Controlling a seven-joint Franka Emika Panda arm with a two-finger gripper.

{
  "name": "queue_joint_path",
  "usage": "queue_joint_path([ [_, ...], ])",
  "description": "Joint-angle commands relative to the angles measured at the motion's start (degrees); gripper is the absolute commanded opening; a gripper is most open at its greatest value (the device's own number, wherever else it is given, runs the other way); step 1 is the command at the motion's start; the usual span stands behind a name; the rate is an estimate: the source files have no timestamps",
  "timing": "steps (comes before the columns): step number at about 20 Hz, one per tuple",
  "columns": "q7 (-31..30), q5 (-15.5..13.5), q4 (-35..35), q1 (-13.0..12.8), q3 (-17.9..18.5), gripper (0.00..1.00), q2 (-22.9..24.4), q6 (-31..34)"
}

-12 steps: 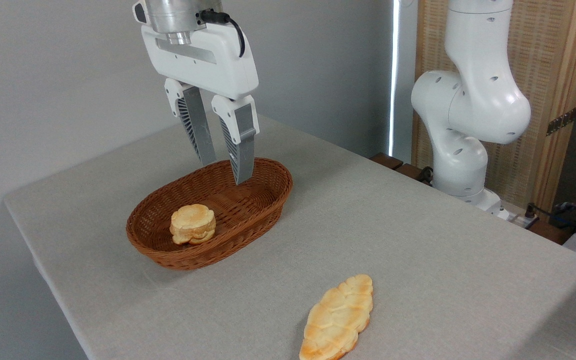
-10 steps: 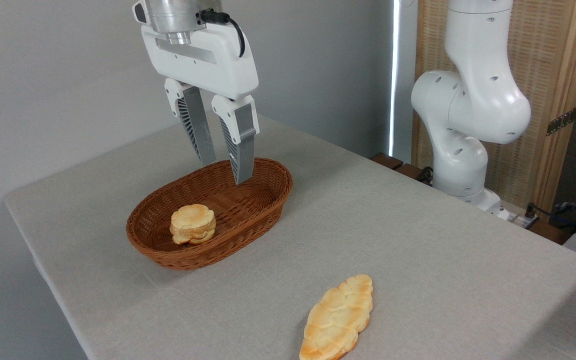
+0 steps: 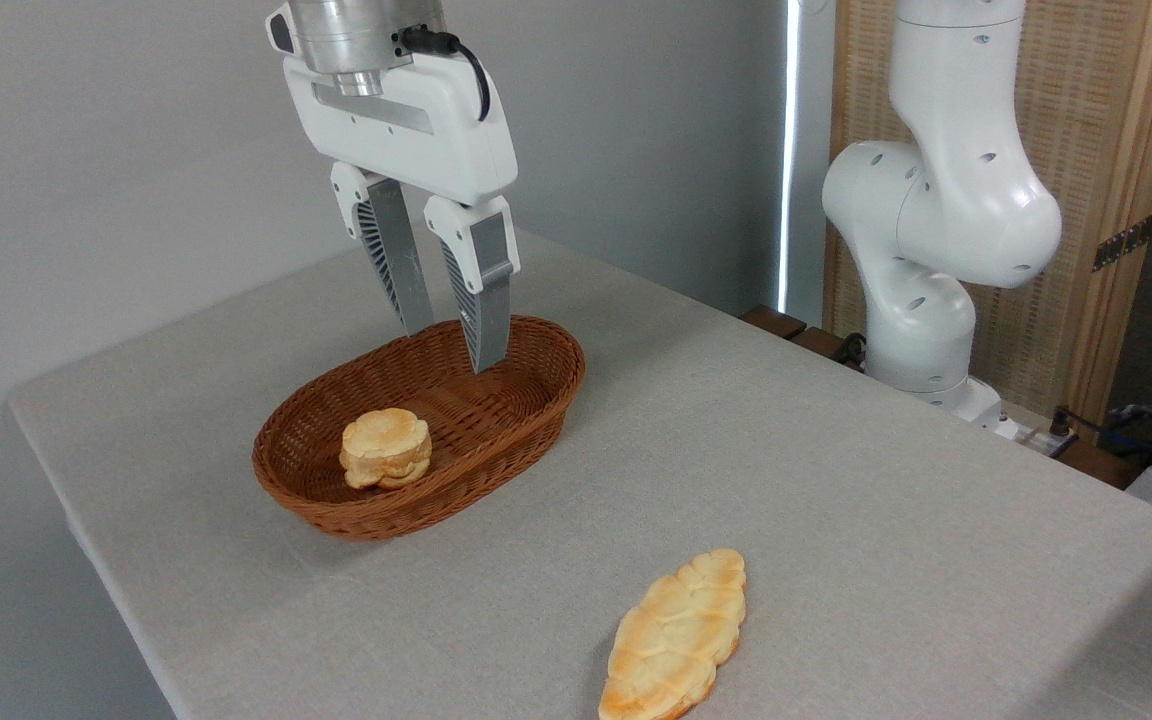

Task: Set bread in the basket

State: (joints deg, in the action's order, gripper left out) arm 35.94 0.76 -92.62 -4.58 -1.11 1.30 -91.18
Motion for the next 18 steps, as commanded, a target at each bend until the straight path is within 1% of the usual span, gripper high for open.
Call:
queue_joint_path([
  [1,0.8,0.0,0.2,0.4,-0.3,1.0,0.3,1.7],
  [14,0.7,0.2,0.2,0.5,0.7,1.0,-0.2,1.7],
  [18,0.7,0.3,0.2,0.5,1.5,1.0,-0.5,1.7],
])
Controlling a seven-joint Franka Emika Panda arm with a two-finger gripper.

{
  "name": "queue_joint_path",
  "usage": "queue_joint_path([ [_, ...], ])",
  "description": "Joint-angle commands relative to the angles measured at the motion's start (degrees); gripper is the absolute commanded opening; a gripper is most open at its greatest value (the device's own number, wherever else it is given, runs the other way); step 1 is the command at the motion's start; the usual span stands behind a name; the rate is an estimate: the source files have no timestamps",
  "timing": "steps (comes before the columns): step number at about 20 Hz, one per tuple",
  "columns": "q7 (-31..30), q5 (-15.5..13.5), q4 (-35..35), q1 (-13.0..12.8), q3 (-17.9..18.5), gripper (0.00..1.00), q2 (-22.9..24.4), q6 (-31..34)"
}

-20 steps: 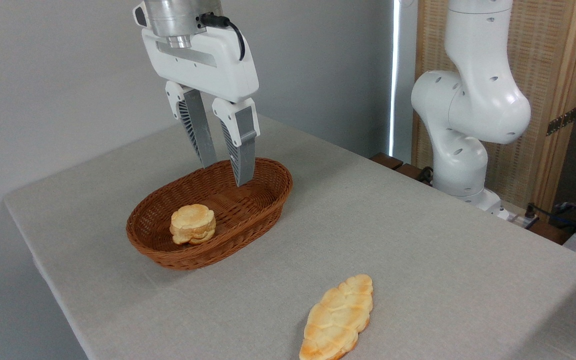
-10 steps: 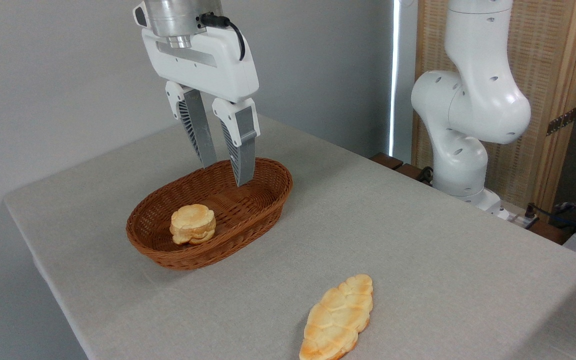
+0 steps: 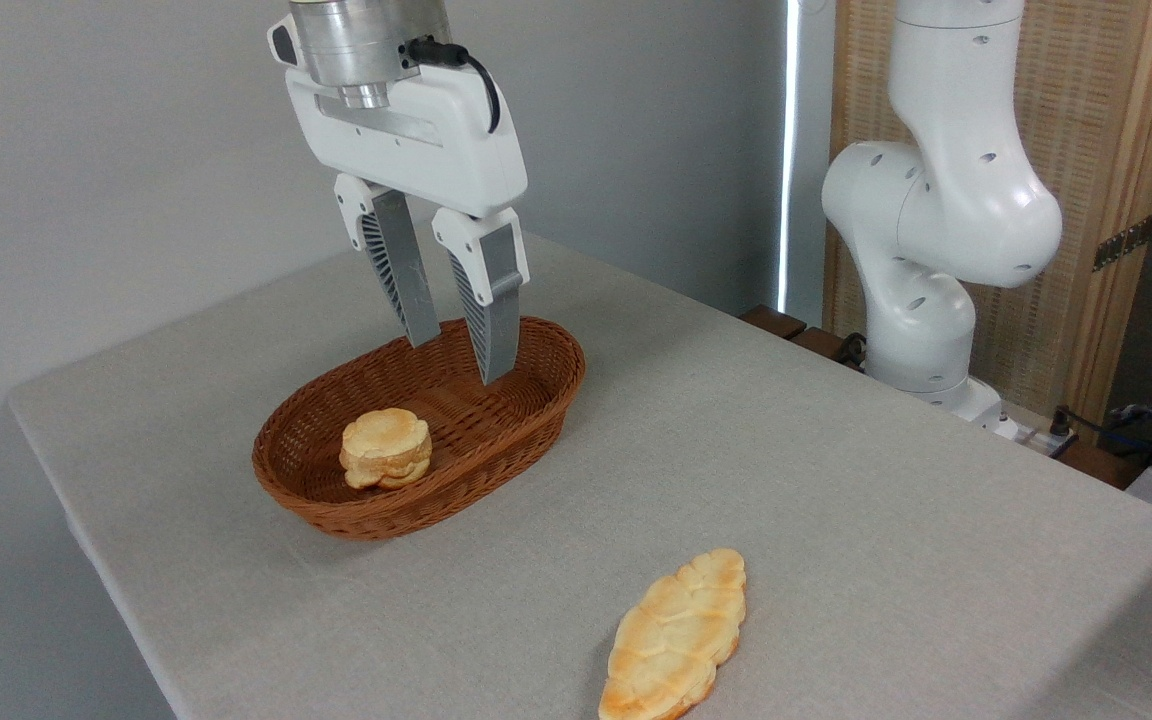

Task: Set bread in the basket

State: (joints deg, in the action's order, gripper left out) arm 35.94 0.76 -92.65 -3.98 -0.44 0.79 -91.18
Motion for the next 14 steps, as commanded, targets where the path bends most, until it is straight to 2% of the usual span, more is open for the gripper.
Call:
queue_joint_path([
  [1,0.7,0.3,0.2,-0.1,0.8,1.0,0.0,1.7],
  [12,1.0,0.2,-0.2,-0.1,2.2,1.0,0.5,0.9],
  [14,1.0,0.1,-0.2,0.6,2.0,1.0,0.5,0.9],
])
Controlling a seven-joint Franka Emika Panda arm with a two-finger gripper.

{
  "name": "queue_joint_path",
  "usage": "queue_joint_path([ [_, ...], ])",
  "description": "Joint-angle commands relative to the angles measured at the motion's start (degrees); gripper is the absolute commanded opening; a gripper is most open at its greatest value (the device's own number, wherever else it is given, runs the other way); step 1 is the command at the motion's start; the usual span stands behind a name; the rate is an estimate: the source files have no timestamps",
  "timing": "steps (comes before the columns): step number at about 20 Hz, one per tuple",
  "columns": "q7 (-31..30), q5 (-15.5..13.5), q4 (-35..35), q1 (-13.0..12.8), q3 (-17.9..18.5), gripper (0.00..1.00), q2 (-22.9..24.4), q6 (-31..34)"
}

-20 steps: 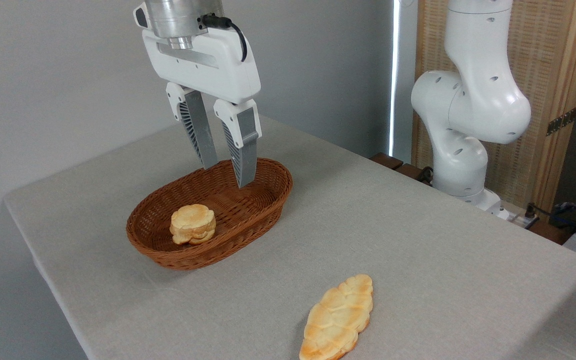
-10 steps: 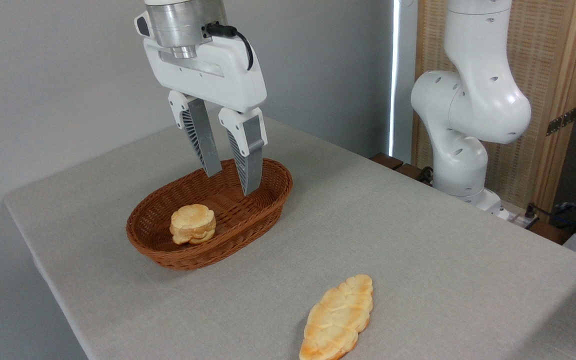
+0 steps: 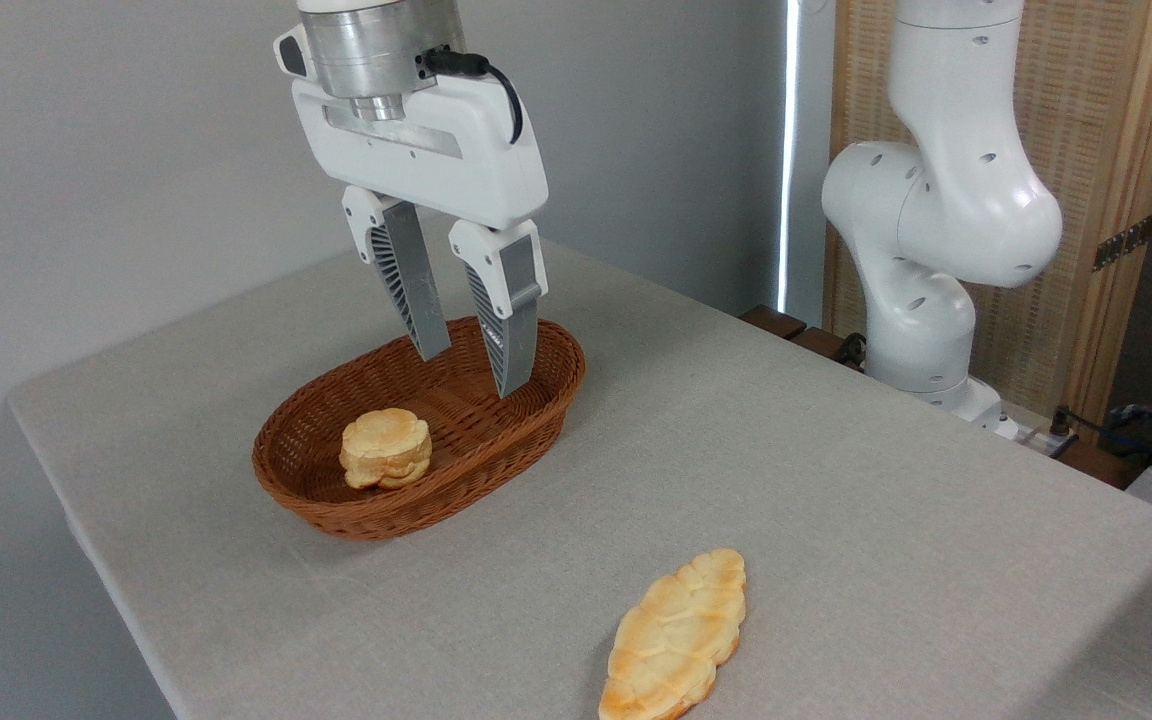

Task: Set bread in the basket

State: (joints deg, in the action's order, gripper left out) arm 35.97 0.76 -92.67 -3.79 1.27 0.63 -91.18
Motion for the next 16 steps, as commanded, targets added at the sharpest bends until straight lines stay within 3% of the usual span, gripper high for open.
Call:
queue_joint_path([
  [1,0.9,0.1,-0.2,1.1,-0.2,1.0,0.8,0.9],
  [8,0.9,-0.9,-0.3,3.4,-1.1,1.0,1.0,0.6],
  [12,1.0,-2.3,-0.9,7.6,-3.3,1.0,1.7,-1.3],
  [16,1.0,-2.9,-1.1,10.0,-4.7,1.0,1.8,-2.3],
])
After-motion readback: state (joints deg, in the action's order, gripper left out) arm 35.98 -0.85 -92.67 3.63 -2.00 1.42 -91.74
